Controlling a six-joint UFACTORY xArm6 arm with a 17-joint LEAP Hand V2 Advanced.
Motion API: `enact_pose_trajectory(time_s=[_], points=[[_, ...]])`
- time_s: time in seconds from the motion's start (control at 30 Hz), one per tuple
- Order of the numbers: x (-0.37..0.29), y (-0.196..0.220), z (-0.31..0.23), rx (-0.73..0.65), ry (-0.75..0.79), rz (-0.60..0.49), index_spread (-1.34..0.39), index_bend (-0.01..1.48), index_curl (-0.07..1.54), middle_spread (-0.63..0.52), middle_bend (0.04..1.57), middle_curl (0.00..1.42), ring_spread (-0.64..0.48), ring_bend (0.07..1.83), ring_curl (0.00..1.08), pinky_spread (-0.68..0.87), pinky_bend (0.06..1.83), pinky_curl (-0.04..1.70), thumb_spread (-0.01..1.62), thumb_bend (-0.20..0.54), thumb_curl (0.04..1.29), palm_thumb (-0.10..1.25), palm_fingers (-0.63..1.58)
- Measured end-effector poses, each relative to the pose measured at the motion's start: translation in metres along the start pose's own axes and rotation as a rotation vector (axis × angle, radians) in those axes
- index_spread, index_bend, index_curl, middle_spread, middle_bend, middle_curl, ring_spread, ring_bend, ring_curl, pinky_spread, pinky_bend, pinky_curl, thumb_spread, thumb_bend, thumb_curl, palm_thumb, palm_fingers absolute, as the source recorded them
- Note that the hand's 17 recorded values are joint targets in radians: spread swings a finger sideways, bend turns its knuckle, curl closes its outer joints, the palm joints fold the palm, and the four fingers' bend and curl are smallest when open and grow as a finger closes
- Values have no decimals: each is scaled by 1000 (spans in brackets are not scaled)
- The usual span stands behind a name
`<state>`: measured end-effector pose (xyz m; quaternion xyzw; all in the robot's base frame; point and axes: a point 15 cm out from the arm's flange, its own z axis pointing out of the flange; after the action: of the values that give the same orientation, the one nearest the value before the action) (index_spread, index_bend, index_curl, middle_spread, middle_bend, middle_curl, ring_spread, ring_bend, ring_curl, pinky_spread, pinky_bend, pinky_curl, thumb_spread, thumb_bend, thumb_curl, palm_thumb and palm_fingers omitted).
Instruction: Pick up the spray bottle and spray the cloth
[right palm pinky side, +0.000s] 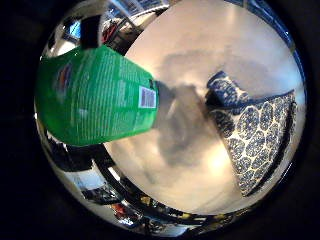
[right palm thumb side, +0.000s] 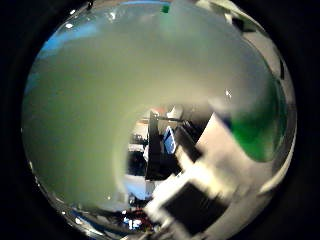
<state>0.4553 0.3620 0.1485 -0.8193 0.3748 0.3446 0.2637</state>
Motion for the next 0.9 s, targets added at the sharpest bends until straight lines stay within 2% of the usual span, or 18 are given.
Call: enact_pose_trajectory(time_s=[0.03,0.1,0.23,0.4,0.57,0.77,0.9], points=[[0,1,1,-27,-2,-6,-447,175,445,-30,349,332,11,491,278,240,483,683,956,-56,430,458,-180],[3,0,-1,-46,4,-14,-448,138,399,-3,283,314,44,425,256,308,428,619,942,-48,399,423,-144],[3,-1,-10,-39,13,-19,-435,123,296,27,184,297,90,323,230,387,380,505,924,-33,344,402,-79],[15,7,-41,-48,64,-31,-427,134,244,33,173,284,106,292,233,392,380,444,911,-34,314,395,-63],[45,24,-89,-22,117,3,-423,139,226,38,174,275,109,271,238,390,392,409,910,-32,302,392,-58],[60,50,-149,13,120,48,-414,142,220,43,173,268,110,267,247,395,403,382,910,-31,297,393,-52],[75,80,-197,35,185,76,-408,148,223,42,179,270,110,258,252,395,404,365,910,-31,294,393,-41]])
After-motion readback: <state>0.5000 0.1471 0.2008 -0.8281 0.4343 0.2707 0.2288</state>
